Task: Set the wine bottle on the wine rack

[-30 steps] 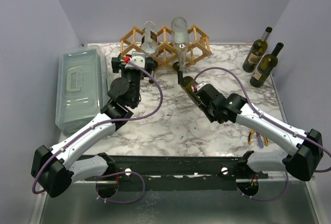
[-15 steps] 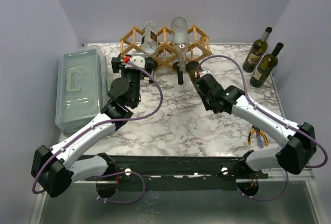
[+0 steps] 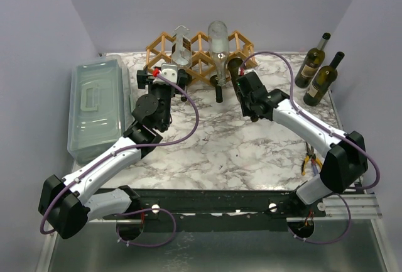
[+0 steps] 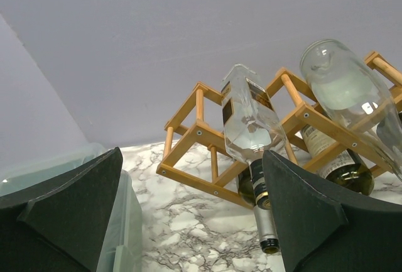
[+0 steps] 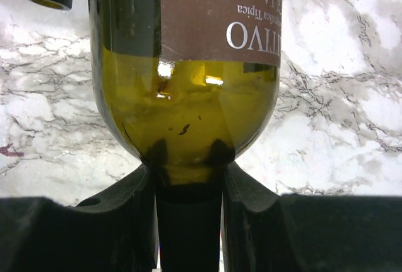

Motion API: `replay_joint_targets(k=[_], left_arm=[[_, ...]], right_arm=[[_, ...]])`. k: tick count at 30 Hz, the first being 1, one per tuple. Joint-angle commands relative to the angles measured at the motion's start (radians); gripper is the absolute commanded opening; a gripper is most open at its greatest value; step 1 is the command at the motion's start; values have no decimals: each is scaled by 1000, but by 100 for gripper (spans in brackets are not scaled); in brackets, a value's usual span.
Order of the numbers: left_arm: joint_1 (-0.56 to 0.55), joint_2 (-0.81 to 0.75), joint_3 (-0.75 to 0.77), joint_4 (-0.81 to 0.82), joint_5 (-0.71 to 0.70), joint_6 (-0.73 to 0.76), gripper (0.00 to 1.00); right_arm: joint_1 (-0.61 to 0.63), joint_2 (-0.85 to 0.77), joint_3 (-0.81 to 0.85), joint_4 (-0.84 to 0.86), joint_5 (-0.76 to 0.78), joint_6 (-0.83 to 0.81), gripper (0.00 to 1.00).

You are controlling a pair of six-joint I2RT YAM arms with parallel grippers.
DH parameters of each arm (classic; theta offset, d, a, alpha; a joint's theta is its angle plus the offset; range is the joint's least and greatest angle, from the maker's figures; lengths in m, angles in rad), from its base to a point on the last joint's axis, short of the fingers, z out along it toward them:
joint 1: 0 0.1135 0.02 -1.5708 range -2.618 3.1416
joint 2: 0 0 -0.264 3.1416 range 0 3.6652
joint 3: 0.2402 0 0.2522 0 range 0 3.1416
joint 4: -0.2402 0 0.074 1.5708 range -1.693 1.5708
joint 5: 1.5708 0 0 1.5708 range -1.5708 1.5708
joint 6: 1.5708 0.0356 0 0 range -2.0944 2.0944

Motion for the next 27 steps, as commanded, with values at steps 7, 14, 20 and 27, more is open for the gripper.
replay_joint_targets(k=[7,14,20,27], left_arm=[[10,-11,-11,19,13,-4,94],[18,-14,-12,19,20,-18,94],[23,-11,-13,19,22,-22,93],[33,-9,-14,18,38,-53,94]], right_arm=[[-48,59,98,155,-8,23,0],[-70,111,128,225,-38,29,0],[-86,213,209,262,-48,50,1],[-109,320,315,289,-45,78,0]])
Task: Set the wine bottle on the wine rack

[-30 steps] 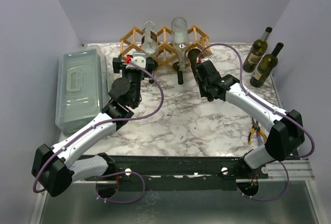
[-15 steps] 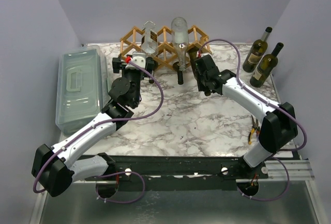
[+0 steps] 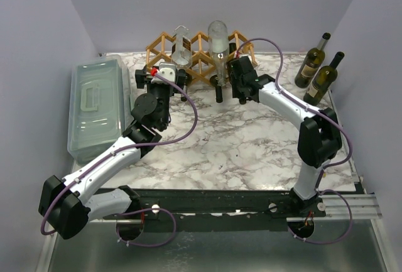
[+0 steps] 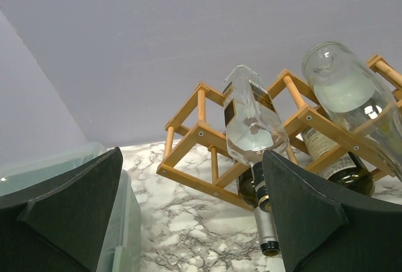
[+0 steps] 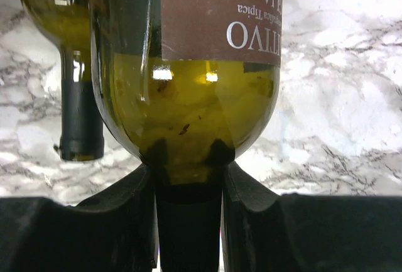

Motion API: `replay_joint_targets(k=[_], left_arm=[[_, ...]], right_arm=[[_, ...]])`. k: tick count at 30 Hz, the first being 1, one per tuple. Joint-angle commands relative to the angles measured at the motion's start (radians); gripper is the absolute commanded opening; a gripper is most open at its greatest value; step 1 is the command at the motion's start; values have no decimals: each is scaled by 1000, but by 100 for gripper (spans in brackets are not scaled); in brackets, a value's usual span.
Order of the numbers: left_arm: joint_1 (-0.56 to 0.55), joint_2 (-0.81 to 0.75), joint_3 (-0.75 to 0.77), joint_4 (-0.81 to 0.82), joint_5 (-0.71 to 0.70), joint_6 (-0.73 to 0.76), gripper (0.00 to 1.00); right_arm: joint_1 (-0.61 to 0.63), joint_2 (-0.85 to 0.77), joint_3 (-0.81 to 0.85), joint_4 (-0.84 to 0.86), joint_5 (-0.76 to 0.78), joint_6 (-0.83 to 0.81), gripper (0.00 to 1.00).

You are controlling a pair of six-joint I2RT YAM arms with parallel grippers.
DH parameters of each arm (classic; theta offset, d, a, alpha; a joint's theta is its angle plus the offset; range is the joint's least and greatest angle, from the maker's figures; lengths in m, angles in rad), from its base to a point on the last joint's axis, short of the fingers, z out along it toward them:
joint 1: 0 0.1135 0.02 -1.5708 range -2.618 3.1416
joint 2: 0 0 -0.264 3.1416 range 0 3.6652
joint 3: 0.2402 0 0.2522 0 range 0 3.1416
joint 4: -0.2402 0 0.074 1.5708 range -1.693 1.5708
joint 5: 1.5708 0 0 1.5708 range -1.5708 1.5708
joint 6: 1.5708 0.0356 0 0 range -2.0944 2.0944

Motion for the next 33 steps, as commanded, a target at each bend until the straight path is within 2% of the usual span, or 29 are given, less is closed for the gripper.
replay_joint_targets(k=[1,18,22,28,33], left_arm=[[15,-7,-14,18,34,-41,93],[66,-9,-20,16,68,-102,92],[71,-9,-20,16,72,-102,92],[73,-4,-21,15,80,-111,92],[73,-1,-22,11,93,-125,91]], right_arm=[[-21,42,108,132,14,34,0],[-56,198,252,202,17,0,2],[-57,212,252,211,34,-2,18],[-56,178,197,205,9,-7,53],[-56,119,142,172,-14,-6,71]])
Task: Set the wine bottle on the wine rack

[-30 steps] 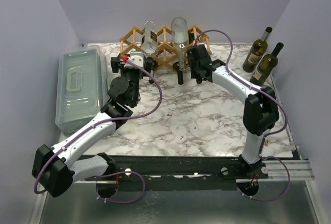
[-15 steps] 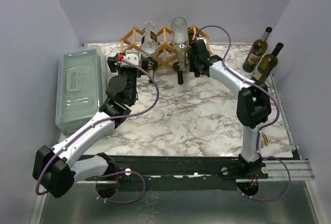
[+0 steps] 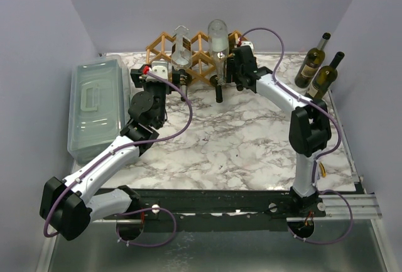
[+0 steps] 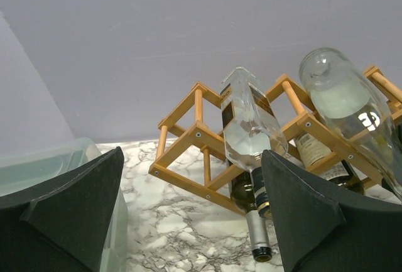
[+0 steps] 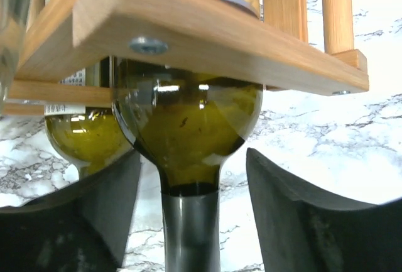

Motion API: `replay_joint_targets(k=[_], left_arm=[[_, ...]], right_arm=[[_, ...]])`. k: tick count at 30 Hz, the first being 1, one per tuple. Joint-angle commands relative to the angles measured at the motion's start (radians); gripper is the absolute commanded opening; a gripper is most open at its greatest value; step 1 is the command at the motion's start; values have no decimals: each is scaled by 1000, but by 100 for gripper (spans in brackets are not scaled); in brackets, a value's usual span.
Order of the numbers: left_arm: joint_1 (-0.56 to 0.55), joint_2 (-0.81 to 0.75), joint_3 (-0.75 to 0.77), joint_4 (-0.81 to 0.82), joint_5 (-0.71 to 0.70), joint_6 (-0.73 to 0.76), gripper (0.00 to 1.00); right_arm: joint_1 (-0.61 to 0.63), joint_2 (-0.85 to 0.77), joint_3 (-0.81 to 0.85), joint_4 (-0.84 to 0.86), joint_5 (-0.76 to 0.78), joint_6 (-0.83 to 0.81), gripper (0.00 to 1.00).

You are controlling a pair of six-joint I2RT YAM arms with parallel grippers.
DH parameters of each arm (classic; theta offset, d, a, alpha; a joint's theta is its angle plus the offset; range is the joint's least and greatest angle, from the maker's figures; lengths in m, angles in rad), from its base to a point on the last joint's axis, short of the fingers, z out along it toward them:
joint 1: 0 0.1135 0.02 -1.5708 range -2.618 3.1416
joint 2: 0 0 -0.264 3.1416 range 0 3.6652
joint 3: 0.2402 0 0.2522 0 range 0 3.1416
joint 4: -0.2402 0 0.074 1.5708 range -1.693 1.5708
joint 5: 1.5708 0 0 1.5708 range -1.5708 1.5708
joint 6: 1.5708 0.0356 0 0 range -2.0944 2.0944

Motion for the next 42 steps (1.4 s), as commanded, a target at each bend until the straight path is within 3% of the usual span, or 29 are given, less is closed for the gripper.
replay_joint_targets(k=[1,8,14,18,28,35,42], left_arm=[[8,0,-11,10,34,-25,91],[8,-12,-11,7,32,-25,91],[8,-16,-11,-1,40,-46,91],[5,-21,-9,-13,50,-65,91],[0,-26,-5,-19,36,-49,91],[1,-32,-9,-19,40,-58,91],[0,-35,-9,-18,46,-70,91]], right_arm=[[1,-79,-58,4,-13,-4,73],[1,-271,-209,-59,-37,-34,78],[-4,-460,-399,-51,92,-103,80],[-83,-531,-449,-44,81,-93,80],[-385,-584,-305,-34,100,31,79],[-509,-512,-151,-47,236,22,79],[-588,-451,-80,8,263,33,77]])
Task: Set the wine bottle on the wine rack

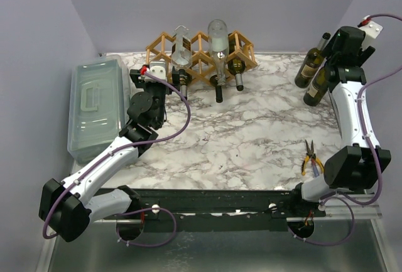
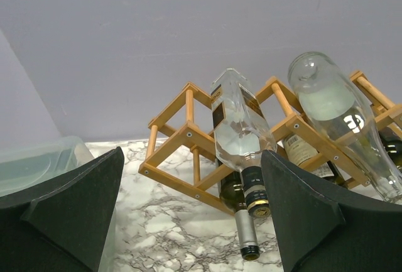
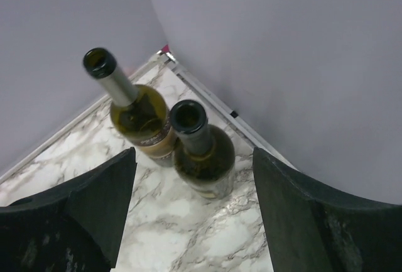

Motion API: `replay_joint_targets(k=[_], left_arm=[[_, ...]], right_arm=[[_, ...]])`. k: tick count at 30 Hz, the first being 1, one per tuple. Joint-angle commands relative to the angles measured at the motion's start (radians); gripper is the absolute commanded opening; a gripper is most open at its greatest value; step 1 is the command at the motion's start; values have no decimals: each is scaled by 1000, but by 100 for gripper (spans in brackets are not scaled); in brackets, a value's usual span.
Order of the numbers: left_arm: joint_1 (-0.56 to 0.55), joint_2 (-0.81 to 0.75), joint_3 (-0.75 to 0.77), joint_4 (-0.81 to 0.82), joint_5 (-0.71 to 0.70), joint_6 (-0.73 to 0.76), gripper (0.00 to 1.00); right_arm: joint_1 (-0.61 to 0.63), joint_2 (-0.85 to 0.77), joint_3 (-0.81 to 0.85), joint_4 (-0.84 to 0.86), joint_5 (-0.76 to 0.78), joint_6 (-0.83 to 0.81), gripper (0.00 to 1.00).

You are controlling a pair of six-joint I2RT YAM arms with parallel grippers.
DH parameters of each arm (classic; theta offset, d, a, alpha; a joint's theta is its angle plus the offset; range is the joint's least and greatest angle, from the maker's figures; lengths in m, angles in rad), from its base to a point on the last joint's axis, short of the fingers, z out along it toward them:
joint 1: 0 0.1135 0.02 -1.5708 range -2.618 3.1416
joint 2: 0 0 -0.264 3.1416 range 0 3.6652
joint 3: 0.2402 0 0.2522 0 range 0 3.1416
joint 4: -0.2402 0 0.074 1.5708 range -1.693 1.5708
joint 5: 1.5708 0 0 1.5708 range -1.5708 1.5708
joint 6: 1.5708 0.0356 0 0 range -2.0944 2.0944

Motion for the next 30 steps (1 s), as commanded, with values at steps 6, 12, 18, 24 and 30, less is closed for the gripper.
replay_joint_targets(k=[6,12,18,24,30], left_arm=[[0,-20,-8,-4,22,-20,91],[0,-18,-8,-4,16,-10,91],[1,-16,-6,-4,18,-9,91],[2,-17,-4,-4,17,-6,91],[2,-16,-4,-4,15,-4,91]], right_arm=[[-28,142,123,12,33,42,76],[-28,189,84,88,83,-12,76],[-29,224,65,127,100,-44,75],[-29,248,24,190,128,-58,74],[-28,285,24,205,112,-58,65]])
